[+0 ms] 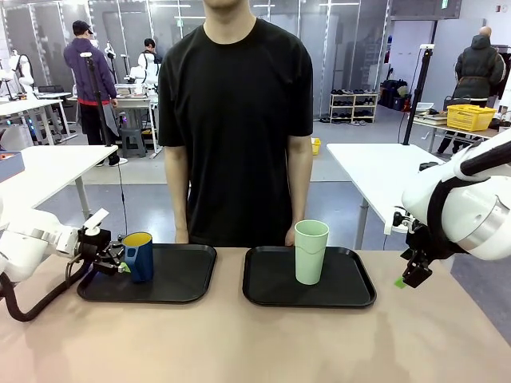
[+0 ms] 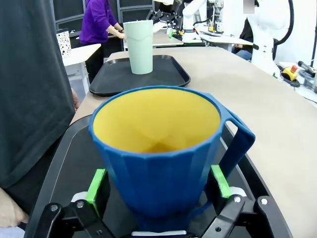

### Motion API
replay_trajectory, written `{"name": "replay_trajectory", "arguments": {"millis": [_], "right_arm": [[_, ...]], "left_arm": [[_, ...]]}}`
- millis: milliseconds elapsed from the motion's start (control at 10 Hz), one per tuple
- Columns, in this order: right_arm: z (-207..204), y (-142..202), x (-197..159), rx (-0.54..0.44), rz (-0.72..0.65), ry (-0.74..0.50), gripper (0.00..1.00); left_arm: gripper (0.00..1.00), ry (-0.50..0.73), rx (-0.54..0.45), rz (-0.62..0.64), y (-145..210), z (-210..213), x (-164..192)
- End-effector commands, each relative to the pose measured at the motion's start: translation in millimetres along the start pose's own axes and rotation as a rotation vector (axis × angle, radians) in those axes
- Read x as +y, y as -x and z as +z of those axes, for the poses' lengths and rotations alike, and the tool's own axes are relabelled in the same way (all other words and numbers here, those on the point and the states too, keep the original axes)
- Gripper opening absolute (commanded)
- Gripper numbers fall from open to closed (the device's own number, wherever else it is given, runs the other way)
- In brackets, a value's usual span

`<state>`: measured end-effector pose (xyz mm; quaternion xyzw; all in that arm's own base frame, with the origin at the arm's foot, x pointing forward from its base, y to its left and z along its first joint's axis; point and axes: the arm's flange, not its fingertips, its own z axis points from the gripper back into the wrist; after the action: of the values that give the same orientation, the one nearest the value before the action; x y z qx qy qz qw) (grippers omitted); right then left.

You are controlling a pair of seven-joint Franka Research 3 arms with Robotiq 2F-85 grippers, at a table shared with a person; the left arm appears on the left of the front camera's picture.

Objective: Sort and store the cups by type.
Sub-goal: Pick up the Handle plastic cup and place it into the empty Flat Tray.

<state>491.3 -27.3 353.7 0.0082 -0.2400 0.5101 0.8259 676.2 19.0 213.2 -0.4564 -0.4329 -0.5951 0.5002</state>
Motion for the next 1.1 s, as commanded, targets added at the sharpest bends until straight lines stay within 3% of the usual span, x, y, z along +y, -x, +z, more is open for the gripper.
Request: {"name": "replay_trajectory", "arguments": {"millis": [0, 400, 1000], "right_arm": [[0, -1, -3, -0.016, -0.002, -0.008, 1.0], [0, -1, -3, -0.016, -0.002, -0.008, 1.0], [0, -1, -3, -0.016, -0.002, -0.008, 1.0]], "left_arm": [[1.0, -0.024, 0.008, 0.015, 0, 3, -9], [1.0, -0.059, 0.03, 0.035, -5, 21, -33], [1.0, -0.219, 0.184, 0.139, -31, 66, -79]]}}
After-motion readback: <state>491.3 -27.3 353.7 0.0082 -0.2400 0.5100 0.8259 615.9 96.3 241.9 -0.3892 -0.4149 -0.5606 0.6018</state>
